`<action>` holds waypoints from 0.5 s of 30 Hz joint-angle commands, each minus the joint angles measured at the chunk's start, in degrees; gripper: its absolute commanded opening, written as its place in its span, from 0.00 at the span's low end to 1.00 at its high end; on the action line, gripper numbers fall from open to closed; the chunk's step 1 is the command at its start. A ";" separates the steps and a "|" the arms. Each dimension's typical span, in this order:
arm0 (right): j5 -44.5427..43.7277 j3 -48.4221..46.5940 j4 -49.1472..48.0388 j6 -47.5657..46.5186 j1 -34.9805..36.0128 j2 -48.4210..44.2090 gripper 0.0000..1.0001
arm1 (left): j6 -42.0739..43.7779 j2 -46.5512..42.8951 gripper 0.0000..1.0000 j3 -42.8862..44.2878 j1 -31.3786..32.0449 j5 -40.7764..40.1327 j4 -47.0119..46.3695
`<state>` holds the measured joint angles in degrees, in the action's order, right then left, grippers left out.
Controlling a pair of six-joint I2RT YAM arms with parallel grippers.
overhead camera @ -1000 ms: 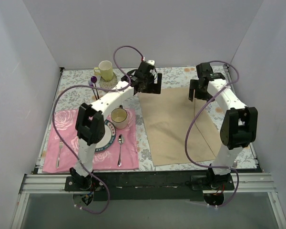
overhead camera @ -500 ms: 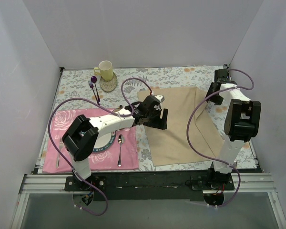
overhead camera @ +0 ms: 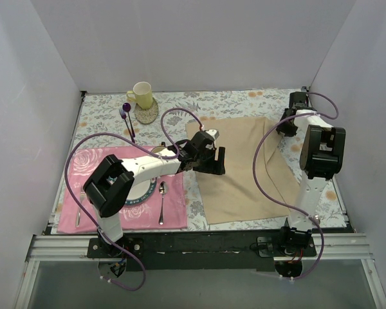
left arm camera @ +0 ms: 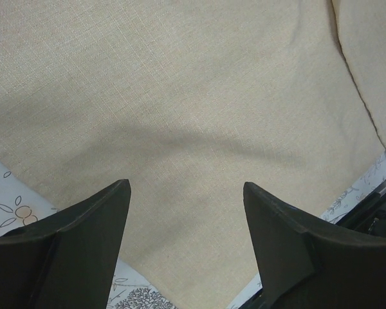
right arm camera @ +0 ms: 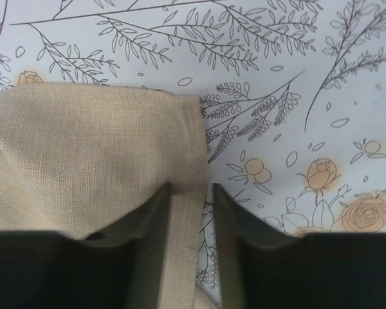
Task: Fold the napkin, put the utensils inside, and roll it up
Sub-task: Flatten the napkin out
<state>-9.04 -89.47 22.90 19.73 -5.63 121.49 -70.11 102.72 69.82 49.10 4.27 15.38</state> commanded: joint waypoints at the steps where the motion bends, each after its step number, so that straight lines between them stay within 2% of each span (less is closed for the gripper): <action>1: -1.15 -2.89 -0.49 0.93 -0.26 2.78 0.31 | -1.87 -1.29 0.71 -1.18 -0.06 -2.25 -0.26; 2: -1.59 -3.68 0.21 0.93 -0.26 3.39 0.30 | -2.14 -1.55 0.71 -1.79 -0.06 -2.77 -0.35; 3: -1.68 -4.48 1.00 0.67 -0.26 4.36 0.19 | -2.23 -1.64 0.71 -1.97 -0.06 -3.04 -0.35; 8: -5.62 -10.01 1.19 -1.70 -0.26 6.74 0.07 | -2.49 -2.26 0.74 -2.50 -0.06 -5.76 -0.08; 15: -12.23 -21.26 3.12 -5.22 -0.26 12.71 0.05 | -2.31 2.65 0.74 2.41 -0.93 -8.49 1.67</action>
<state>-15.84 -103.55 24.45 17.02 -5.63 130.85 -72.25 103.37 68.31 49.06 -1.23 16.16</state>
